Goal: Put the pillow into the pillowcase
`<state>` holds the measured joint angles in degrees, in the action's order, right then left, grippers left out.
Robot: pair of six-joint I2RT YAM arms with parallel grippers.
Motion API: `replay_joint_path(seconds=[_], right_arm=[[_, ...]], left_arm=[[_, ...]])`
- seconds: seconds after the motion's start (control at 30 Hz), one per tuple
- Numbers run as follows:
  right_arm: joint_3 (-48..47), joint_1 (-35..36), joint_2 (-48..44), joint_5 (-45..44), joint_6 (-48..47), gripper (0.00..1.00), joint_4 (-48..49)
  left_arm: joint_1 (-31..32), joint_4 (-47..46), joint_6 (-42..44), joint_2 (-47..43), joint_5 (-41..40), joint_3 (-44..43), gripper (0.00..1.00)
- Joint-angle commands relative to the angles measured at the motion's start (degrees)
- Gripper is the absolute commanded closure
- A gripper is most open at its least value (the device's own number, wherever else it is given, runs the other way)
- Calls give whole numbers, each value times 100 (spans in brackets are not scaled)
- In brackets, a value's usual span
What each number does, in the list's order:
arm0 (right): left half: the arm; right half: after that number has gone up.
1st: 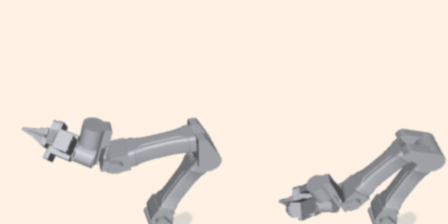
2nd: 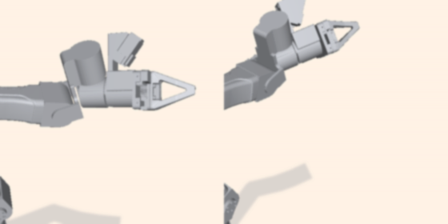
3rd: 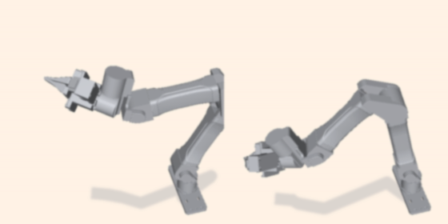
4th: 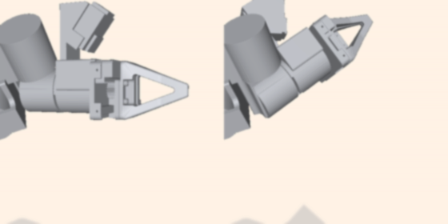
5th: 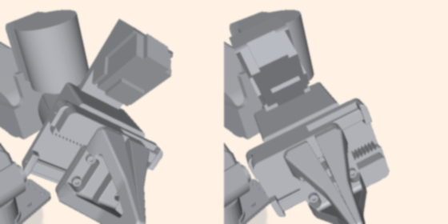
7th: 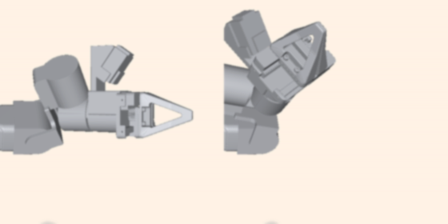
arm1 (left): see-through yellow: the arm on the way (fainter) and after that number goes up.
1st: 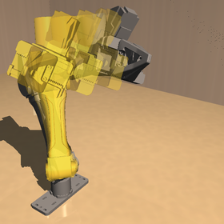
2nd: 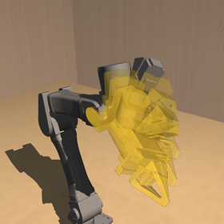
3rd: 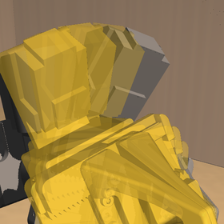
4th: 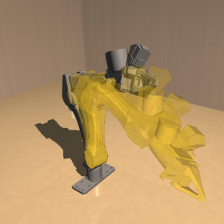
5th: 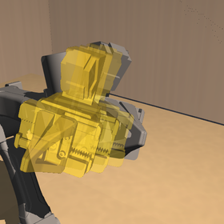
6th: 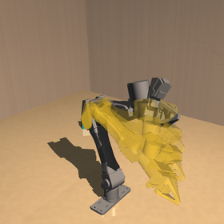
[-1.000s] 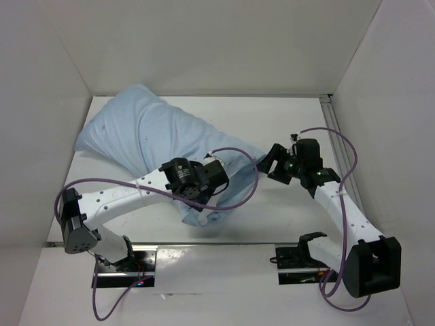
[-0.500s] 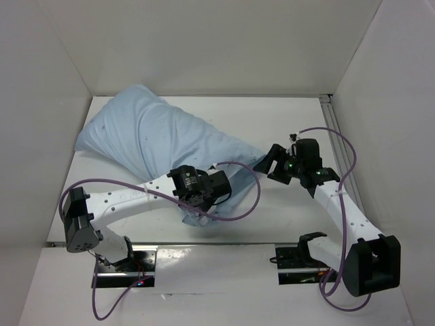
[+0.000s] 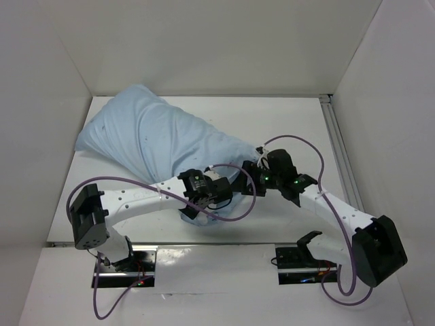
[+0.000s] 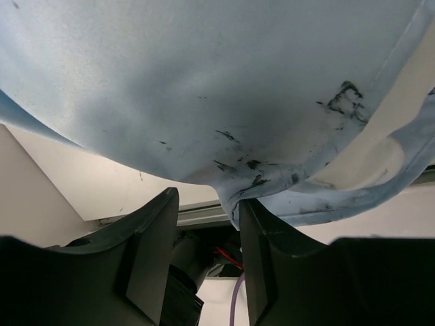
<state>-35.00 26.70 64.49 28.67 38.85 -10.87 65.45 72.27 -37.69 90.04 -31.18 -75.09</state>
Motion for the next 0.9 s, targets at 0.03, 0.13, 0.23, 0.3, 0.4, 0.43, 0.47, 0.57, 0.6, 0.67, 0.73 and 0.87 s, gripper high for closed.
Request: replay_joint_path(seconds=[0.03,0.13,0.23,0.3,0.4,0.43,0.47,0.57,0.6,0.67,0.73,0.87], right_arm=[[90,239,37,-406,334,17,770],[90,300,204,-406,386,21,964],[38,450,362,-467,447,32,1095],[37,521,433,-467,448,34,1096],[-15,582,433,-529,448,39,1149],[-15,634,433,-607,500,42,1149],[46,635,372,-608,501,43,1201],[230,635,258,-608,649,44,1481],[353,635,257,-608,746,44,1596],[468,635,178,-678,921,44,1964],[530,688,178,-792,1001,44,2211],[705,889,371,-1107,1203,51,3151]], left_arm=[[12,-247,200,-197,208,-32,46],[12,-388,262,-337,410,-32,47],[12,-451,315,-338,411,-32,61],[12,-451,237,-277,341,-32,76],[12,-276,35,-163,157,-172,100],[12,-188,34,-162,156,-268,100],[12,-117,-18,-162,156,-513,100],[12,-282,51,-548,453,-1128,100],[12,-362,104,-662,542,-1270,100],[-49,-581,8,-961,796,-1490,100],[-50,-1090,8,-1215,1103,-1561,100],[-103,-1917,-53,-1340,1851,-1386,100]])
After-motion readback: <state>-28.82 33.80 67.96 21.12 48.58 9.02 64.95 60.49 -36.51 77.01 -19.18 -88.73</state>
